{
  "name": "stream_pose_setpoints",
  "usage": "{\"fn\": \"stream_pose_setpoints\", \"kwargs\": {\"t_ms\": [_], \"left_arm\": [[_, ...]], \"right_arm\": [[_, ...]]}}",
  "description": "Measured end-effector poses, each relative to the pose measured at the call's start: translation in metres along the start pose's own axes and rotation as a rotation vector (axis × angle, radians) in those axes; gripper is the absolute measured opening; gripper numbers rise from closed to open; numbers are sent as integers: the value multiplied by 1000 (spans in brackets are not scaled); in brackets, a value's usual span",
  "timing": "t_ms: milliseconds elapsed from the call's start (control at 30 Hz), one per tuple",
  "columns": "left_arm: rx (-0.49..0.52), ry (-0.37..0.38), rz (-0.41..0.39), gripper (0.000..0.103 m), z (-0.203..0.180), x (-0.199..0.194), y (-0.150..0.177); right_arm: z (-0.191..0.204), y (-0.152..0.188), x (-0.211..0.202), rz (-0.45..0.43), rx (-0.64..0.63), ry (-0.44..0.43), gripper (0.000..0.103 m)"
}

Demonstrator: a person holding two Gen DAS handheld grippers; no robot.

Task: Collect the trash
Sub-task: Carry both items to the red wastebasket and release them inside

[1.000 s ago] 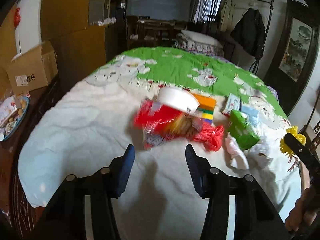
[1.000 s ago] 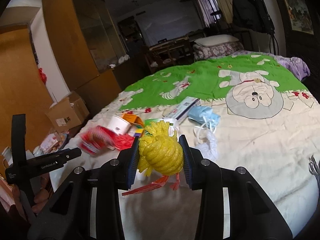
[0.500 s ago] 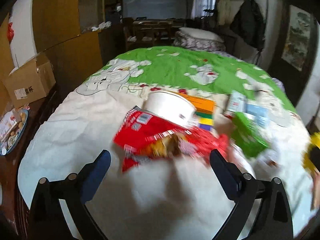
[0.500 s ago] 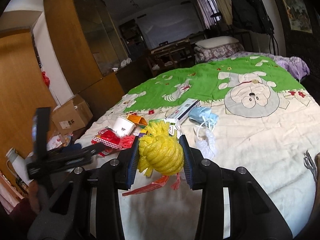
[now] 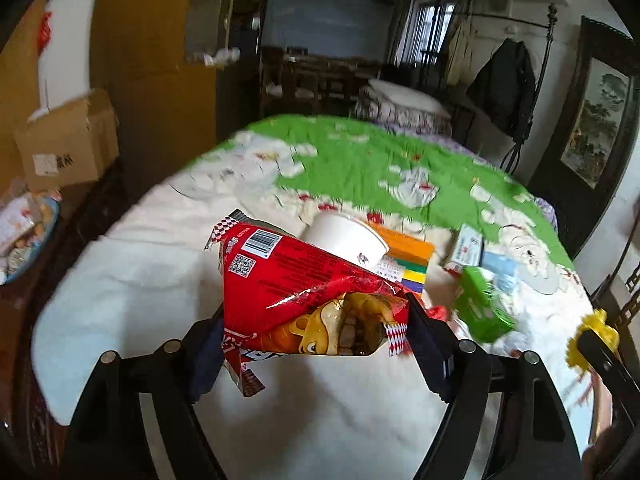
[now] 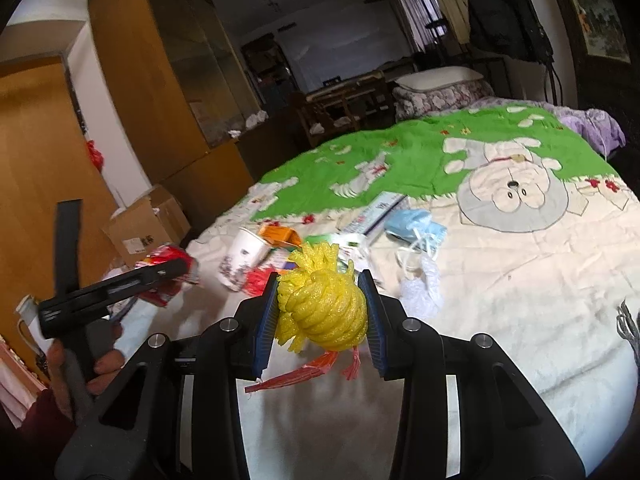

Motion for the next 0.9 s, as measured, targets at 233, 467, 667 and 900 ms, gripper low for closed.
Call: {"fn": "stream_pose_setpoints", "kwargs": {"t_ms": [233,467,667,900], "left_arm": [[13,-73,-84,80,24,-89,-8],[1,-115,-166,80,52,-178,7],[-27,-168,-149,81,94,-225,49],[-59,-297,78,97,159,-212,109]], "right_arm": [[35,-4,-36,-53,-13,-94,40],[76,-6,-72,-80,-20,-213,40],[128,4,-103,-67,-67,-341,40],[176,33,-125,-22,-136,-408,40]]}}
Point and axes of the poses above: each gripper's, at about its wrist camera, not at the fingertips, and x roughly the way its jaws point, z to its left, y to its underside, the point moved 1 cm from there along x, roughly the way its jaws point, and after that the axes turned 15 degrees about -z, right-handed, at the moved point
